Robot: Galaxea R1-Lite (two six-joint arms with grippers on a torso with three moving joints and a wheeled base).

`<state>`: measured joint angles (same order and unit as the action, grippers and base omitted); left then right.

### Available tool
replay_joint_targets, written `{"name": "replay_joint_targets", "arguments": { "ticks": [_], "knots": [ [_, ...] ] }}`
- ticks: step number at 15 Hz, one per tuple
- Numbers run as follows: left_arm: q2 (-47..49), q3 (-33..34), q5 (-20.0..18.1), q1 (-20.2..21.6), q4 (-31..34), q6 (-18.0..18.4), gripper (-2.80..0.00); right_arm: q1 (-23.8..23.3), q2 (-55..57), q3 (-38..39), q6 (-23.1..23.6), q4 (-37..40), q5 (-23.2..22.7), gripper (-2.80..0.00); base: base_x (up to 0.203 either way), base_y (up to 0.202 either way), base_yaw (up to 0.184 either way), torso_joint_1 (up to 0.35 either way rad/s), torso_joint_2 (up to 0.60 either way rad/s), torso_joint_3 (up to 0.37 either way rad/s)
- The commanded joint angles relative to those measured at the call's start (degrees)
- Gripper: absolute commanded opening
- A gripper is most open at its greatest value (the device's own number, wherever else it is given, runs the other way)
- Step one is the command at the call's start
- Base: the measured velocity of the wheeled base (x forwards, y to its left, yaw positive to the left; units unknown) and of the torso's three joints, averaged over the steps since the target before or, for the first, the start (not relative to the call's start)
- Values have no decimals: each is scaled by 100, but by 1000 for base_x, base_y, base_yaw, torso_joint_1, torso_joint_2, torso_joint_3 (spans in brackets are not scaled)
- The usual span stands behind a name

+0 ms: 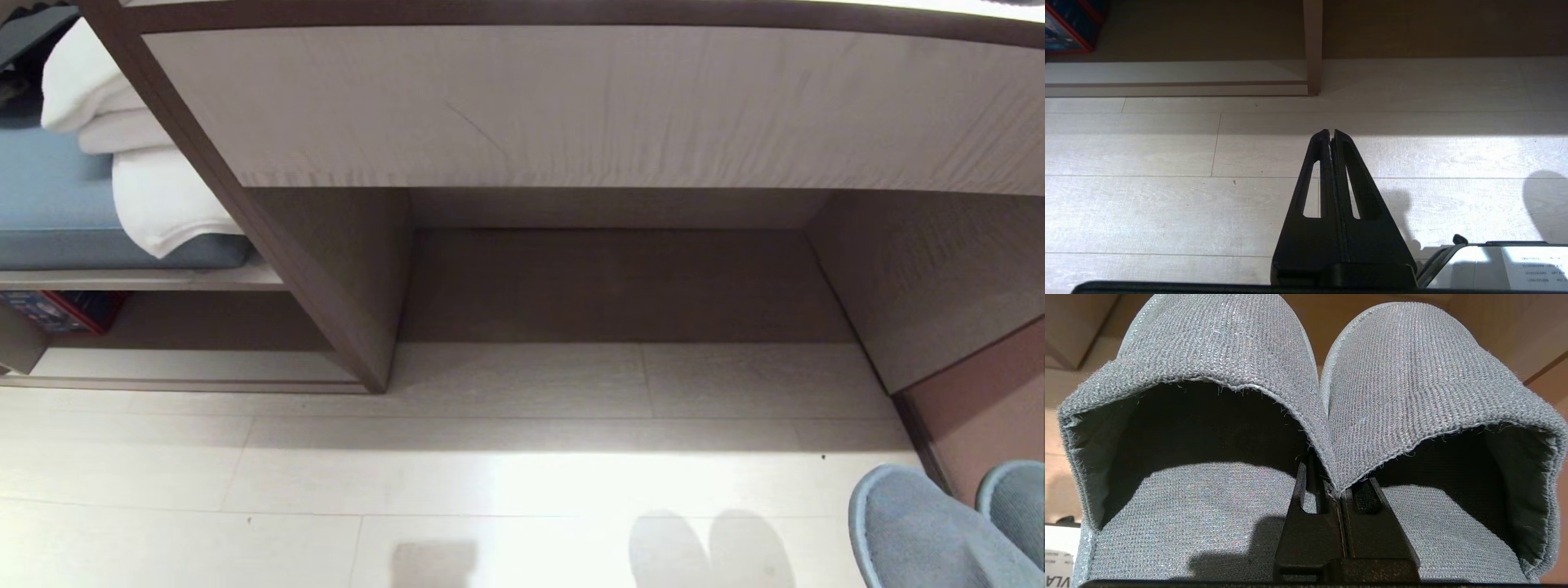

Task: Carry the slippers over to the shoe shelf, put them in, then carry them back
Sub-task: Place the slippers on the floor

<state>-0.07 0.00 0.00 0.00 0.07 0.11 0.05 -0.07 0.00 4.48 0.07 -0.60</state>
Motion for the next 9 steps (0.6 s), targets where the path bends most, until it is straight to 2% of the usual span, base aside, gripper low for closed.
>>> {"name": "replay_joint_targets", "arguments": {
  "ticks": [1, 9],
  "knots": [
    [7, 0, 0, 0, 1, -2, -280, 4, 6, 0, 21, 1, -2, -280, 0, 0, 0, -2, 7, -202],
    [5, 0, 0, 0, 1, -2, -280, 2, 5, 0, 62, -7, -11, -280, 0, 0, 0, 3, 4, -196]
  ]
}}
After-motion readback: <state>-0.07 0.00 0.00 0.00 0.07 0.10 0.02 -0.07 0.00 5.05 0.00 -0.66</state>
